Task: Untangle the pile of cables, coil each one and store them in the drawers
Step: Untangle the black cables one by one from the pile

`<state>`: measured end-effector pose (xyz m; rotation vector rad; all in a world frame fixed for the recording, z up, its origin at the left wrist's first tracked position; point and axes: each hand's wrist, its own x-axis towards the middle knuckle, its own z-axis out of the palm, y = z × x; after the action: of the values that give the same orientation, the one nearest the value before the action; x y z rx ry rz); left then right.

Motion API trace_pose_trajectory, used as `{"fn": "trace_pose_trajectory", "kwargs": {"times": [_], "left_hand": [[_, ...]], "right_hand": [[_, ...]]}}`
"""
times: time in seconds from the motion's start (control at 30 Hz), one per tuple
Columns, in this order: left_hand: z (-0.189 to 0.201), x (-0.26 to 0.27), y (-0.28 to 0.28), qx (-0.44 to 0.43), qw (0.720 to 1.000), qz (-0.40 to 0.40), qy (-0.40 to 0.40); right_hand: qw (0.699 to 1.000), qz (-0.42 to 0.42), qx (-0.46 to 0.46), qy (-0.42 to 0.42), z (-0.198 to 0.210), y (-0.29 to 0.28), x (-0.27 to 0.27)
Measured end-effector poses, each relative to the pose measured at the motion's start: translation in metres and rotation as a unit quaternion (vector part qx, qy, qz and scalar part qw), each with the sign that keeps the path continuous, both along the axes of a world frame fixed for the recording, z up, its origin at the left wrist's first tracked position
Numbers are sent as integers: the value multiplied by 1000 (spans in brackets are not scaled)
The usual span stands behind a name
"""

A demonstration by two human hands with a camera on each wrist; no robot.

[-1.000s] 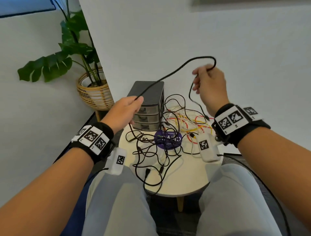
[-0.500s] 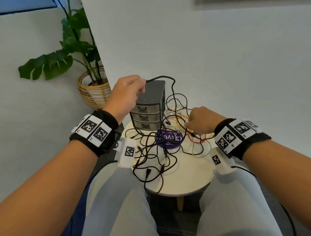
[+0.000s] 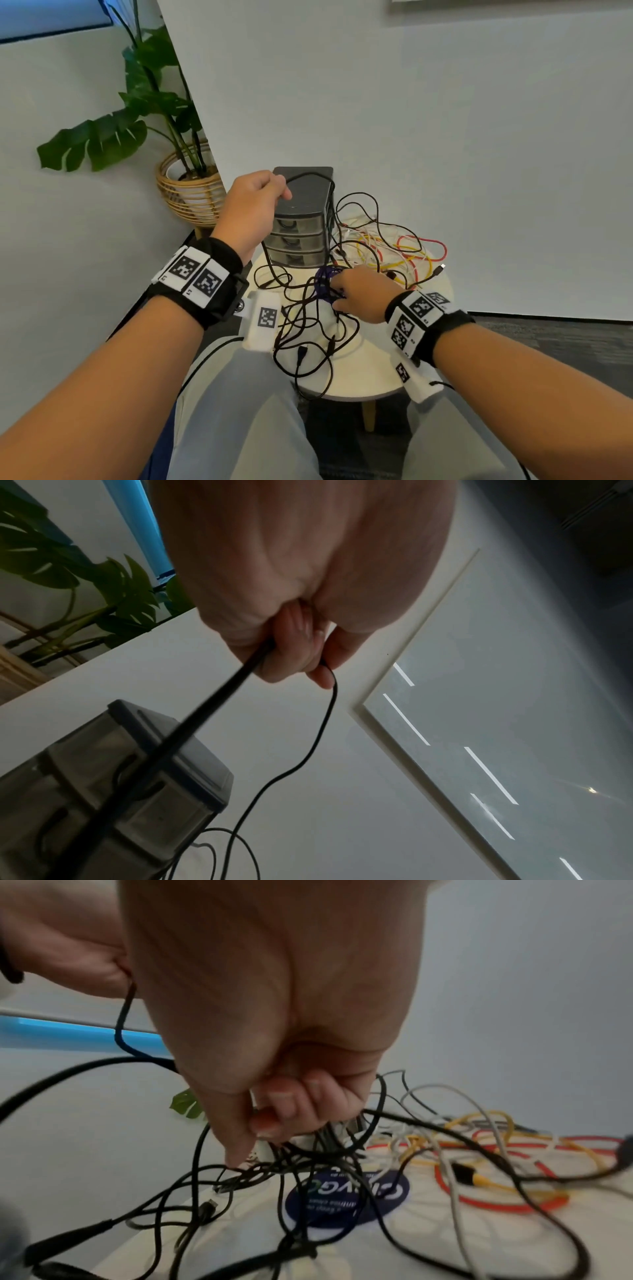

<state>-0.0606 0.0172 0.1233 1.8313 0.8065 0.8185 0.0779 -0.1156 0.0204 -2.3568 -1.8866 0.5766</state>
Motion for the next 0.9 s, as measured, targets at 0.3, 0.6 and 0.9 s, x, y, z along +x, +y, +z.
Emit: {"fn": "trace_pose_trajectory", "kwargs": {"times": [0.3, 0.6, 0.9], "left_hand": [[-29, -5, 16, 163, 953, -55, 250], [-13, -2, -2, 209, 939, -169, 215], [-20, -2, -12, 143, 917, -303, 215]], "right_hand": [[974, 23, 94, 204, 47, -23, -4], [962, -51, 153, 221, 71, -19, 6], [945, -16, 150, 291, 106, -16, 24]]}}
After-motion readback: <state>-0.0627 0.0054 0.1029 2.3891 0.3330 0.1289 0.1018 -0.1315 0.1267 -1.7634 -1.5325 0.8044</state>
